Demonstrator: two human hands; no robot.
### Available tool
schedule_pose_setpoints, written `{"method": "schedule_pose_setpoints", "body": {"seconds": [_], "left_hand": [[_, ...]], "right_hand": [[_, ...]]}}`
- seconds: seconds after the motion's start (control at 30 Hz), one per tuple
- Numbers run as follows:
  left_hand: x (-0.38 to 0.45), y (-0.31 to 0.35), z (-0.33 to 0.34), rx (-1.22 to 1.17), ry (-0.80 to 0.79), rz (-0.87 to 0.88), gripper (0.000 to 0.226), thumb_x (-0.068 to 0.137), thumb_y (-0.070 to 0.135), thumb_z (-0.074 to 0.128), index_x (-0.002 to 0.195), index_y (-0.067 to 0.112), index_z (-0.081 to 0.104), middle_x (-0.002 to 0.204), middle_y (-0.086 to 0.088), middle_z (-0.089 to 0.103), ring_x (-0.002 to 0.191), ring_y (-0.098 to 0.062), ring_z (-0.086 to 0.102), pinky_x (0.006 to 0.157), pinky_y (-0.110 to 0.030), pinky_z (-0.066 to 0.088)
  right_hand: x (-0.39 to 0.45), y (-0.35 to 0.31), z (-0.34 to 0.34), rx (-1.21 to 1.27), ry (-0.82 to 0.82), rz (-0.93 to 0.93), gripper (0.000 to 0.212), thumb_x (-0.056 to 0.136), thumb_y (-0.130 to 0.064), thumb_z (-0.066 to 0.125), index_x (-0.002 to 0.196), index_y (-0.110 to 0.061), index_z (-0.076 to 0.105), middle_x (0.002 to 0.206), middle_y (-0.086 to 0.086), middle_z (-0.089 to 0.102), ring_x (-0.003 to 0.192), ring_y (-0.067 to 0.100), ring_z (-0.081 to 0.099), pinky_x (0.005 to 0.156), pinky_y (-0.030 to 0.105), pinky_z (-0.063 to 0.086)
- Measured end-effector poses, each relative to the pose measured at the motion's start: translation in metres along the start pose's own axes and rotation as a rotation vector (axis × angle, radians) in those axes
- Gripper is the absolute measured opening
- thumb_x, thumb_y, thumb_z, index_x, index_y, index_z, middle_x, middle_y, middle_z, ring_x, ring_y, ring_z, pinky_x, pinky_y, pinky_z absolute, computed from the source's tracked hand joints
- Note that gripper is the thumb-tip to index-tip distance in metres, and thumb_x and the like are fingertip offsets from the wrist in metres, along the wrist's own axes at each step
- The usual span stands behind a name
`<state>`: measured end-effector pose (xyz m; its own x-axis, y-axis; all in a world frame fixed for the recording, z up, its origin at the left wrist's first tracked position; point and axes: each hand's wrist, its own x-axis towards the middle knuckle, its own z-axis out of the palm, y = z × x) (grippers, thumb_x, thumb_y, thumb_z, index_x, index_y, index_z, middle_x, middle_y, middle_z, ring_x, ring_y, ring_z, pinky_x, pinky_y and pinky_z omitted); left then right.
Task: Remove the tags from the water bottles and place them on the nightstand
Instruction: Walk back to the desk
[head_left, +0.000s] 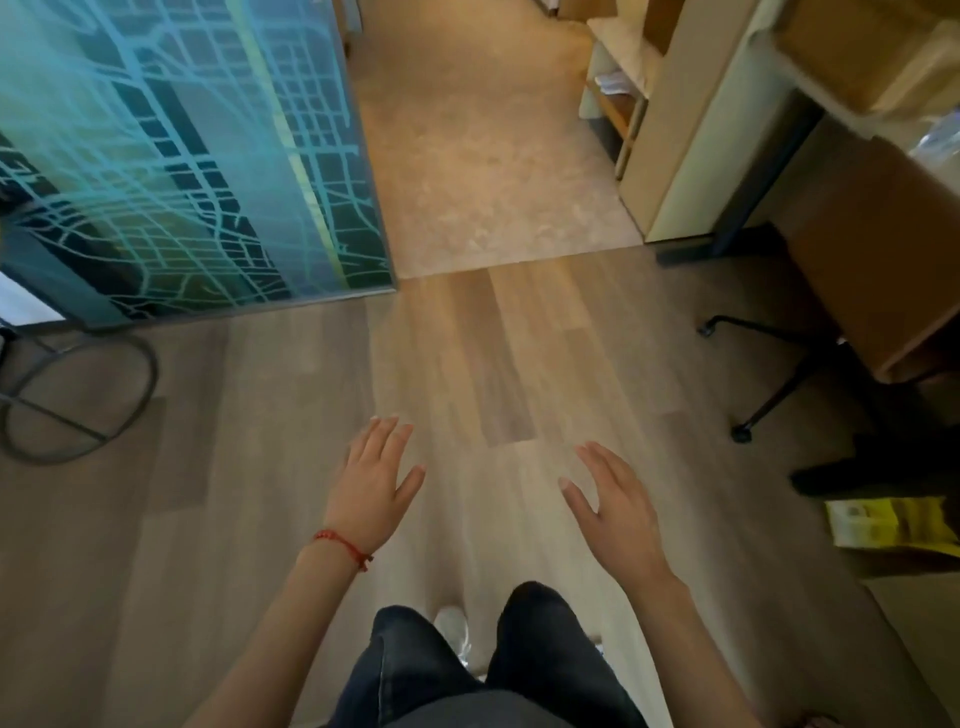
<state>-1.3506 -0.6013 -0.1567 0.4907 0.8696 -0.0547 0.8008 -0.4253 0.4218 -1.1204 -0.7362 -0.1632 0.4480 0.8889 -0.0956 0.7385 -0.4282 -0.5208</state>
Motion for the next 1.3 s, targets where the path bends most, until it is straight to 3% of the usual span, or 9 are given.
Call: {"method": "schedule_pose_setpoints", "body": {"seconds": [0.17, 0.27, 0.33, 0.5, 0.57, 0.73, 0.87, 1.03, 1.3], "left_hand": [[0.093, 0.013, 0.003, -0.013, -0.035, 0.056, 0.052, 0.092, 0.038, 0.046, 0.134, 0.009, 0.040, 0.145, -0.013, 0.037, 0.137, -0.029, 0.026, 0.110, -0.042, 0.024], [0.150, 0.029, 0.011, -0.032, -0.059, 0.098, 0.086, 0.083, 0.069, 0.008, 0.133, 0.008, 0.041, 0.143, -0.015, 0.039, 0.137, -0.031, 0.027, 0.111, -0.044, 0.024], [0.195, 0.041, 0.019, -0.039, -0.050, 0.113, 0.096, 0.077, 0.074, 0.000, 0.132, 0.007, 0.043, 0.142, -0.016, 0.041, 0.136, -0.033, 0.028, 0.111, -0.046, 0.025], [0.301, 0.082, 0.034, 0.031, -0.079, 0.133, 0.056, 0.091, 0.047, 0.038, 0.135, 0.013, 0.040, 0.145, -0.010, 0.038, 0.138, -0.028, 0.026, 0.111, -0.041, 0.022], [0.338, 0.099, 0.039, 0.048, -0.100, 0.172, 0.052, 0.091, 0.038, 0.047, 0.136, 0.014, 0.037, 0.147, -0.008, 0.035, 0.139, -0.025, 0.022, 0.112, -0.039, 0.019], [0.436, 0.154, 0.045, 0.039, -0.118, 0.253, 0.054, 0.091, 0.042, 0.043, 0.137, 0.013, 0.036, 0.147, -0.010, 0.034, 0.139, -0.026, 0.023, 0.112, -0.040, 0.020], [0.497, 0.184, 0.048, 0.027, -0.151, 0.322, 0.072, 0.081, 0.055, 0.018, 0.134, 0.010, 0.040, 0.145, -0.013, 0.037, 0.138, -0.029, 0.026, 0.111, -0.042, 0.022], [0.584, 0.205, 0.069, 0.040, -0.196, 0.473, 0.050, 0.090, 0.030, 0.052, 0.134, 0.010, 0.040, 0.145, -0.013, 0.036, 0.138, -0.029, 0.025, 0.109, -0.043, 0.026], [0.729, 0.265, 0.079, 0.031, -0.313, 0.684, 0.056, 0.089, 0.041, 0.040, 0.137, 0.011, 0.037, 0.148, -0.010, 0.032, 0.140, -0.026, 0.019, 0.112, -0.038, 0.019]], "right_hand": [[0.078, 0.009, -0.010, -0.003, -0.003, 0.050, 0.049, 0.092, -0.042, 0.047, 0.137, -0.022, 0.041, 0.148, -0.002, 0.037, 0.137, 0.015, 0.030, 0.107, 0.021, 0.015], [0.134, 0.023, -0.020, 0.003, 0.002, 0.076, 0.048, 0.092, -0.038, 0.050, 0.137, -0.024, 0.041, 0.147, -0.003, 0.038, 0.137, 0.014, 0.031, 0.108, 0.023, 0.018], [0.177, 0.036, -0.026, 0.011, 0.014, 0.102, 0.048, 0.092, -0.037, 0.051, 0.136, -0.023, 0.042, 0.146, -0.002, 0.039, 0.136, 0.015, 0.033, 0.109, 0.025, 0.020], [0.275, 0.062, -0.057, 0.015, 0.006, 0.095, 0.048, 0.092, -0.037, 0.050, 0.136, -0.018, 0.042, 0.147, 0.002, 0.038, 0.136, 0.018, 0.032, 0.111, 0.029, 0.021], [0.309, 0.073, -0.073, 0.009, 0.014, 0.081, 0.048, 0.092, -0.036, 0.050, 0.135, -0.016, 0.044, 0.146, 0.005, 0.040, 0.135, 0.020, 0.035, 0.111, 0.031, 0.024], [0.396, 0.101, -0.114, -0.026, -0.006, 0.098, 0.050, 0.094, -0.039, 0.045, 0.139, -0.018, 0.038, 0.149, 0.003, 0.033, 0.138, 0.019, 0.028, 0.114, 0.032, 0.021], [0.446, 0.114, -0.132, 0.012, 0.027, 0.135, 0.051, 0.094, -0.041, 0.043, 0.139, -0.019, 0.037, 0.149, 0.002, 0.033, 0.138, 0.018, 0.028, 0.114, 0.034, 0.024], [0.500, 0.133, -0.143, -0.010, 0.098, 0.232, 0.050, 0.094, -0.041, 0.044, 0.138, -0.019, 0.039, 0.148, 0.002, 0.036, 0.136, 0.019, 0.032, 0.110, 0.031, 0.026], [0.579, 0.158, -0.170, 0.043, 0.235, 0.487, 0.051, 0.093, -0.044, 0.044, 0.138, -0.023, 0.037, 0.147, -0.001, 0.036, 0.135, 0.017, 0.033, 0.108, 0.032, 0.029]]}}
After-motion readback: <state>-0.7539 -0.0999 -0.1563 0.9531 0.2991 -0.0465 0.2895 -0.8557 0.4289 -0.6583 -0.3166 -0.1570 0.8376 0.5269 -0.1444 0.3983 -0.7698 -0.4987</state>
